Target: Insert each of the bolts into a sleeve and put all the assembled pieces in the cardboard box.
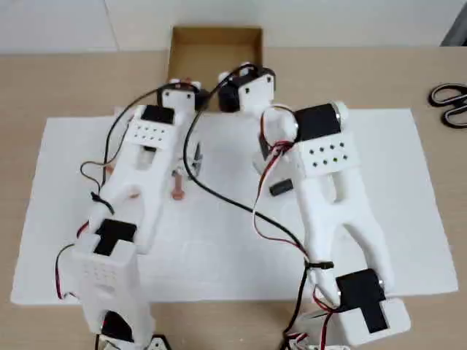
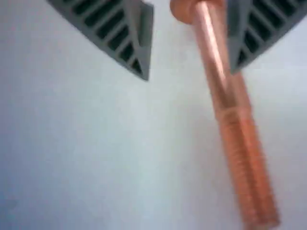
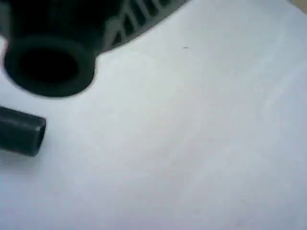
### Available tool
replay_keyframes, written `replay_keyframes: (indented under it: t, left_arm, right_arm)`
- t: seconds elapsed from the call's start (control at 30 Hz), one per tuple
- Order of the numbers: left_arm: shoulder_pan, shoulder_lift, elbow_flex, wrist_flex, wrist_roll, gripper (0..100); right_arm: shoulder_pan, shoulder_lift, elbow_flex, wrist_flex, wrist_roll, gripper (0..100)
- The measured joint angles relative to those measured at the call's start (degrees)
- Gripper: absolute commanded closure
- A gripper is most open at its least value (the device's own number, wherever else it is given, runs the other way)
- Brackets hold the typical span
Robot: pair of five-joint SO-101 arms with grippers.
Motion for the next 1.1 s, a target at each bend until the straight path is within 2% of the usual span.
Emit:
replay_keyframes:
  t: [0.5,0.63,0.73,0.9,1.1]
  left_arm:
    - [-2.8,6.4,0.1,-1.8,1.8,90]
    - [-2.8,6.6,-0.2,-1.8,2.0,99]
    - [-2.4,6.8,-1.0,-1.8,2.2,99]
    - [-1.6,8.2,-5.4,2.5,-0.1,100]
    - [-2.0,9.0,-17.6,14.2,-6.2,100]
  right_arm:
    - [0.0,0.0,0.0,0.0,0.0,99.5]
    - [0.0,0.0,0.0,0.0,0.0,99.5]
    - [0.0,0.0,0.0,0.0,0.0,99.5]
    - [0.0,0.0,0.0,0.0,0.0,99.5]
    - [0.8,0.0,0.0,0.0,0.0,99.5]
